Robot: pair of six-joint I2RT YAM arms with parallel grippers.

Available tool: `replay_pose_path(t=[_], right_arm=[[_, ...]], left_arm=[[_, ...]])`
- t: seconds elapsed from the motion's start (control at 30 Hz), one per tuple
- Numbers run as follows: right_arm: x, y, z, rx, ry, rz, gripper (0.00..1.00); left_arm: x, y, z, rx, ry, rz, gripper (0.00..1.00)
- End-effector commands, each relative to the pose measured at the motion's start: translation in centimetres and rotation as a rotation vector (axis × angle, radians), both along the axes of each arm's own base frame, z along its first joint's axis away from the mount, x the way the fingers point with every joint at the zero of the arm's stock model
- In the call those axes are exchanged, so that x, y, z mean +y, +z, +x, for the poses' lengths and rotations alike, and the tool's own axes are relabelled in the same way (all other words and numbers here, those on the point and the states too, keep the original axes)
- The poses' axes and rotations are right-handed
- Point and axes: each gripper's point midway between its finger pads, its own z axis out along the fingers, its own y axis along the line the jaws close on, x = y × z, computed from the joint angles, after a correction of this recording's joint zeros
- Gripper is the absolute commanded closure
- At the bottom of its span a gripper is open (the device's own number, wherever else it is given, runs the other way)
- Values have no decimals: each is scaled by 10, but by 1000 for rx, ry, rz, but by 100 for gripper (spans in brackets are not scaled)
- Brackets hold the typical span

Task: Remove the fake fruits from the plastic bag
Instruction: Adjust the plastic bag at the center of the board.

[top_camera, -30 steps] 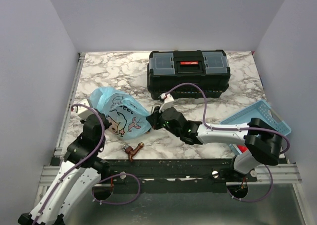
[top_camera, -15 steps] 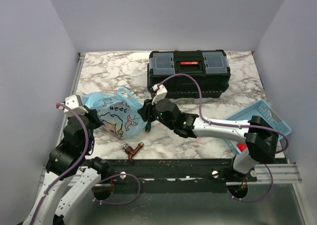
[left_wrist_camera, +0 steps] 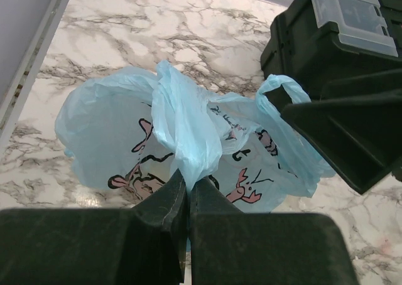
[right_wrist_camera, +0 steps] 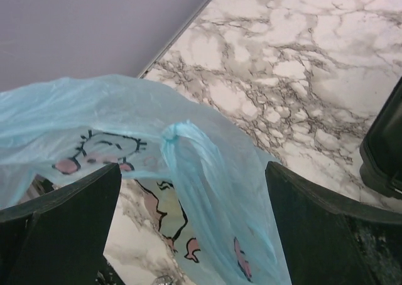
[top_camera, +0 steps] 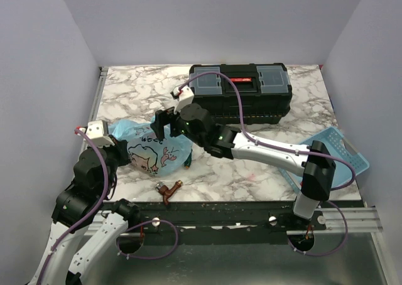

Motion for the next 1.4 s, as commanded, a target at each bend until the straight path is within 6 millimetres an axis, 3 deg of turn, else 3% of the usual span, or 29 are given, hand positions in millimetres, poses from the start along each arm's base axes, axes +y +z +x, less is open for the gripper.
replay_pose_path(t=[0.0, 0.1, 0.2, 0.4, 0.53, 0.7, 0.9, 1.0, 1.1, 1.23, 1.37], right_arm=[[6, -25, 12, 11, -25, -155, 0], [9, -32, 18, 8, -45, -186, 1], [19, -33, 18, 7, -17, -182, 13], [28, -28, 23, -2, -19, -174, 60], [27, 6, 29, -58, -46, -137, 80], [4, 84, 39, -167, -107, -58, 98], [-73, 158, 66, -217, -213, 48, 99], [-119, 178, 79, -221, -270, 103, 99], [-145, 188, 85, -225, -294, 150, 99], [-137, 194, 90, -238, -265, 193, 99], [-101, 199, 109, -239, -206, 253, 99]], left_arm=[[-5, 10, -7, -22, -55, -3, 100], [-6, 11, -8, -27, -64, -9, 100], [-5, 11, -9, -31, -58, -9, 100], [2, 23, -9, -65, -29, -10, 100], [6, 48, -14, -126, -18, -40, 100], [-1, 100, -28, -233, -82, -120, 100], [-25, 172, -65, -357, -312, -165, 100], [-25, 186, -73, -388, -335, -176, 100], [-18, 186, -70, -396, -297, -154, 100], [-2, 180, -58, -398, -191, -134, 100], [2, 174, -39, -409, -127, -94, 100]])
